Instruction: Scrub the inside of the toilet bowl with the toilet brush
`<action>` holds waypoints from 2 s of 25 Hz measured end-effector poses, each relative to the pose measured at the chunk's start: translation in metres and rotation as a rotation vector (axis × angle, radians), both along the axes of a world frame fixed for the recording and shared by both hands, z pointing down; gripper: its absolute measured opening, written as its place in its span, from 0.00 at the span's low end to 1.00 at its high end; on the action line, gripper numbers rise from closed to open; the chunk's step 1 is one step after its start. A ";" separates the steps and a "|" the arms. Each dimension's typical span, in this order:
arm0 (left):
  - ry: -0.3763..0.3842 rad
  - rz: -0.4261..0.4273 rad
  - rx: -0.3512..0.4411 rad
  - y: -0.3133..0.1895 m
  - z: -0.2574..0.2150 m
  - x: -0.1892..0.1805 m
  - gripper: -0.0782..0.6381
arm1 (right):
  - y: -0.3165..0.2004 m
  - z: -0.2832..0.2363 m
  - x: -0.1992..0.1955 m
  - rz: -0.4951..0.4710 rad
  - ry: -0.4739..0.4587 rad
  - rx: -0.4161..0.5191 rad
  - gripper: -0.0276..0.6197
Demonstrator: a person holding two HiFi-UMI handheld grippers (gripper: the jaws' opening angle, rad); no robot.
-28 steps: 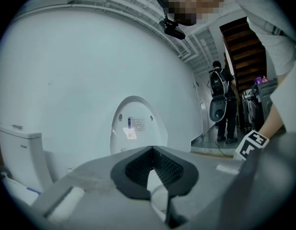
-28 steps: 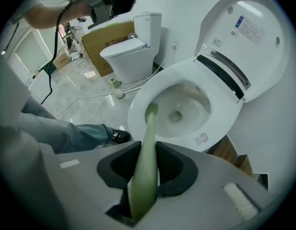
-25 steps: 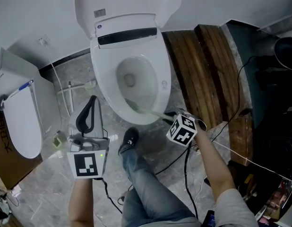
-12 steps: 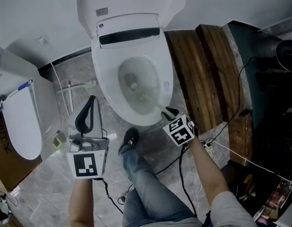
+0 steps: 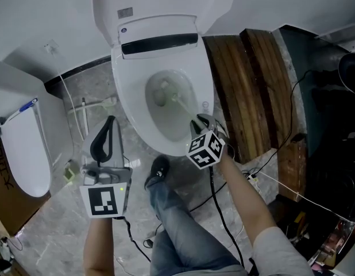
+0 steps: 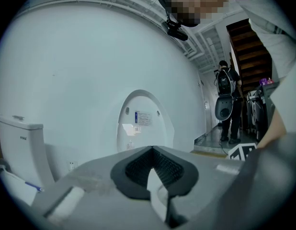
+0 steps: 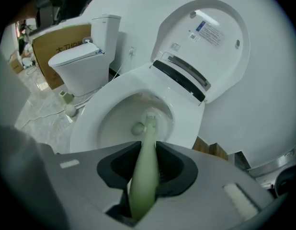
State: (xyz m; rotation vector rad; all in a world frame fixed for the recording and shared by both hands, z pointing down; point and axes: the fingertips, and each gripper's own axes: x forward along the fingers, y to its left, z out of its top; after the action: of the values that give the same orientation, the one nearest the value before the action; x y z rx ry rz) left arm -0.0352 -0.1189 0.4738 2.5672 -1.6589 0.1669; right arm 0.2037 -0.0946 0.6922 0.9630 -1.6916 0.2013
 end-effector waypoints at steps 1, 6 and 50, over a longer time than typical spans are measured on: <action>0.001 -0.001 -0.003 -0.001 0.002 -0.001 0.11 | -0.007 0.001 -0.001 -0.009 0.020 0.009 0.19; 0.004 -0.009 -0.017 -0.009 0.010 -0.006 0.11 | -0.036 0.009 -0.005 -0.074 0.130 0.019 0.19; 0.033 -0.035 -0.025 -0.006 0.009 -0.019 0.11 | 0.051 0.048 0.017 -0.125 0.157 -0.517 0.19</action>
State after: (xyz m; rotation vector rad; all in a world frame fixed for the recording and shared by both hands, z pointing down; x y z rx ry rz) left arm -0.0542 -0.1252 0.4832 2.5067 -1.6786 0.1411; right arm 0.2206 -0.0441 0.7397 0.4732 -1.4469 0.4425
